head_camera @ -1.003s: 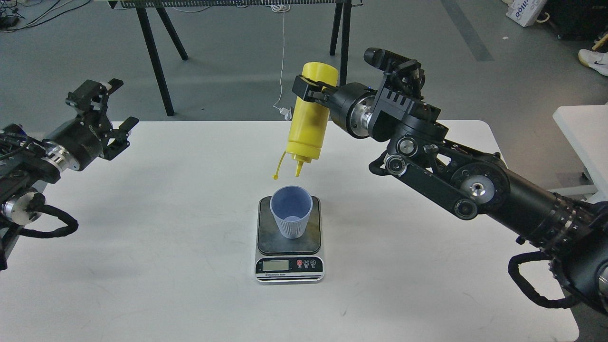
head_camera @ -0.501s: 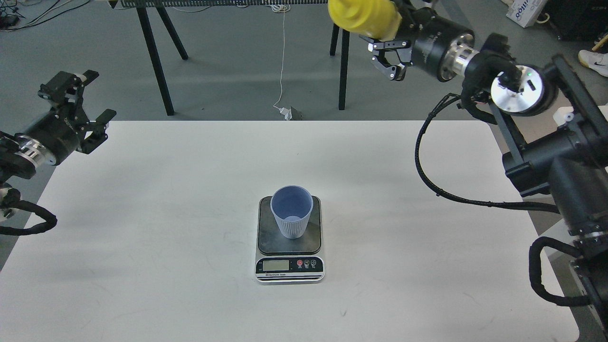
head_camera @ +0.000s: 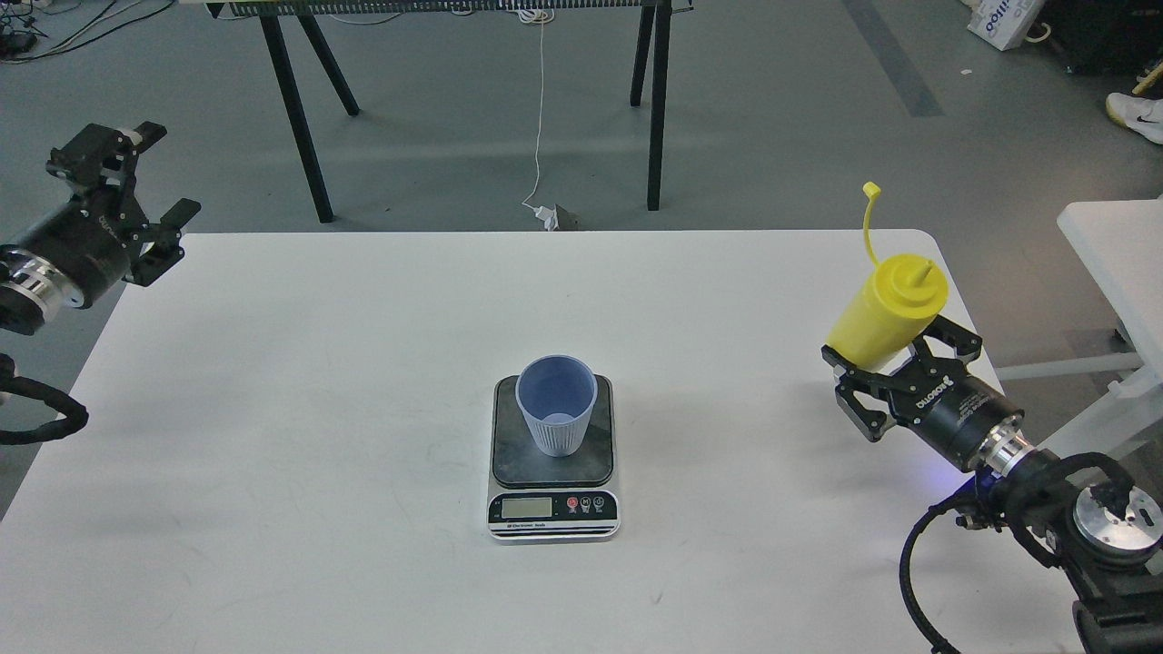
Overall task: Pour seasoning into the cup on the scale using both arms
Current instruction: 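Turn the yellow bottle upright and lower it back onto the table, then open the right gripper and pull it back from the bottle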
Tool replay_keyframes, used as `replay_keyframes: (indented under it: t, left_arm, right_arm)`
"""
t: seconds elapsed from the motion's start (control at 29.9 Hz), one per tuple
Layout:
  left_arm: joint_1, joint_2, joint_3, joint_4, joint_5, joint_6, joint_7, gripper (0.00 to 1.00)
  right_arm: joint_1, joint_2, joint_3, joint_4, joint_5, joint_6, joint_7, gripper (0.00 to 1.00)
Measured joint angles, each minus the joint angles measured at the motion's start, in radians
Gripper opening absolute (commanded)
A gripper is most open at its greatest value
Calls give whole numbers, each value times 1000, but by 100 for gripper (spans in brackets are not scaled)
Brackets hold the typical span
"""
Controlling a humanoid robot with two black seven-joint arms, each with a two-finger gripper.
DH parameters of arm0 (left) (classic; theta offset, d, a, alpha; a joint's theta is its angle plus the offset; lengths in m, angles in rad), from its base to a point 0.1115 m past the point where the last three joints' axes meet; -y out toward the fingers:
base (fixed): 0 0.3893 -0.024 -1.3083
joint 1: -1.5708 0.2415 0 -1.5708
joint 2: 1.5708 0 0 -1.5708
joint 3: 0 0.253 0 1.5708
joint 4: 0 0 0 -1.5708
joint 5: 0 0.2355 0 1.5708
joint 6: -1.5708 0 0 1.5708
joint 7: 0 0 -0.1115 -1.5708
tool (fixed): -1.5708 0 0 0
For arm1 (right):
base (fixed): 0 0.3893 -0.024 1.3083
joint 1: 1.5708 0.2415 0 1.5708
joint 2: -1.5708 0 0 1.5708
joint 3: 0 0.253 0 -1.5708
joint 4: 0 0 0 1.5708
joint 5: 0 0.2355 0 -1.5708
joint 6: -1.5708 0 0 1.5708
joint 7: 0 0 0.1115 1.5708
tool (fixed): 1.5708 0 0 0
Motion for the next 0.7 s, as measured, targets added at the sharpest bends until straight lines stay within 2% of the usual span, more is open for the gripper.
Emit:
replay_keyframes:
  t: [0.23, 0.47, 0.7]
  left_arm:
    - [0, 0, 0, -1, 1, 0, 0, 99]
    - [0, 0, 0, -1, 4, 0, 0, 99]
    - [0, -1, 0, -1, 6, 0, 0, 99]
  right_arm:
    - [-28, 13, -21, -113, 0, 98, 0, 16]
    - [9, 29, -64, -232, -4, 108, 0, 23]
    - [16, 50, -99, -243, -5, 108, 0, 41]
